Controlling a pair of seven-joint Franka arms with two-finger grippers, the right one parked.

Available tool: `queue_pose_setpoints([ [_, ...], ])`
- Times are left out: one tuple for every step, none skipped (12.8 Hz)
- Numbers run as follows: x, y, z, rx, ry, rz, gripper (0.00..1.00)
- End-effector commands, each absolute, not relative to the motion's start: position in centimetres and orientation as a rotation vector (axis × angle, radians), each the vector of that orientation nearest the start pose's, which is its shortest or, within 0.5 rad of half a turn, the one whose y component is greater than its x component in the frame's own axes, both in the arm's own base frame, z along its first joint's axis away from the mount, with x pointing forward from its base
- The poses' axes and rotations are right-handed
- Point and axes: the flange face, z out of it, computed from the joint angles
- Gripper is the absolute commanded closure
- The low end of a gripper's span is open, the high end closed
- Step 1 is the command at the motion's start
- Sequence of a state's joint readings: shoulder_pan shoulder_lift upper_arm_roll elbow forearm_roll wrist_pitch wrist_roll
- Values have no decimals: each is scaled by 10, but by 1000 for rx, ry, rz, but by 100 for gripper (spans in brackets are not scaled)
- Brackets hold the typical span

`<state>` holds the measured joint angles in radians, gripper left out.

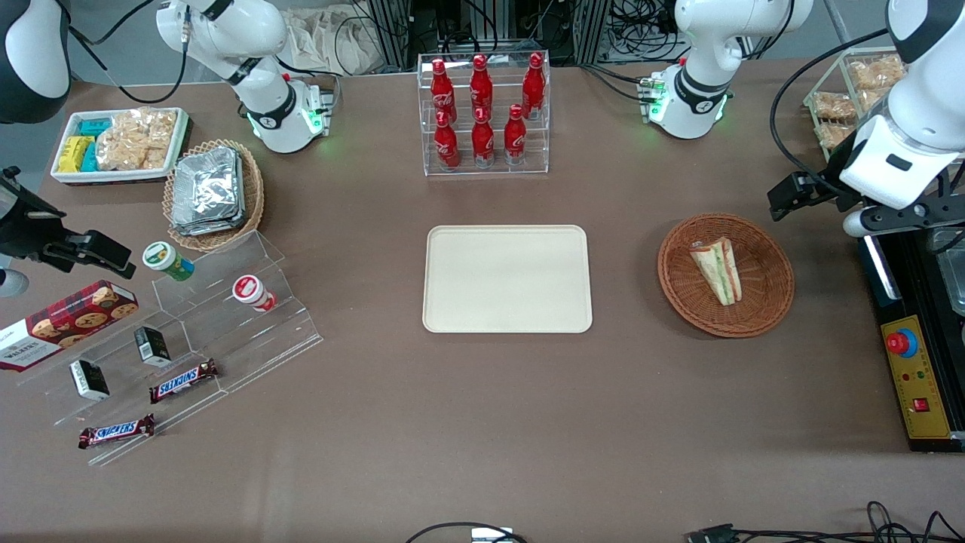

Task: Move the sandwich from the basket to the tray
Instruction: 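Move the left gripper from rest toward the wicker basket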

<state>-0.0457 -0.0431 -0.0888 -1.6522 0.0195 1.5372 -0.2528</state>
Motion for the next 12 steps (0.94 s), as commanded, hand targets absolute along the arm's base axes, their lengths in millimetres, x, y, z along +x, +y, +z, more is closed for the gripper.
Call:
queue_pose_setpoints([
  [536,-72,615,-3093,-170,118,0],
  [536,-71,614,-3094,-170,126,0],
  [536,-72,614,-3095,-168,127,0],
  [536,-71,614,-3093,-168,126,0],
  [535,-71,614,-3089,-168,129,0],
  [535,-71,613,-3088,-167,134,0],
  [533,-70,611,-3083,-165,161,0],
  [529,-69,605,-3075,-184,220,0],
  [525,-68,593,-3062,-199,265,0],
  [520,-66,586,-3049,-259,285,0],
  [509,-65,583,-3031,-328,299,0],
  [488,-62,580,-3020,-364,296,0],
])
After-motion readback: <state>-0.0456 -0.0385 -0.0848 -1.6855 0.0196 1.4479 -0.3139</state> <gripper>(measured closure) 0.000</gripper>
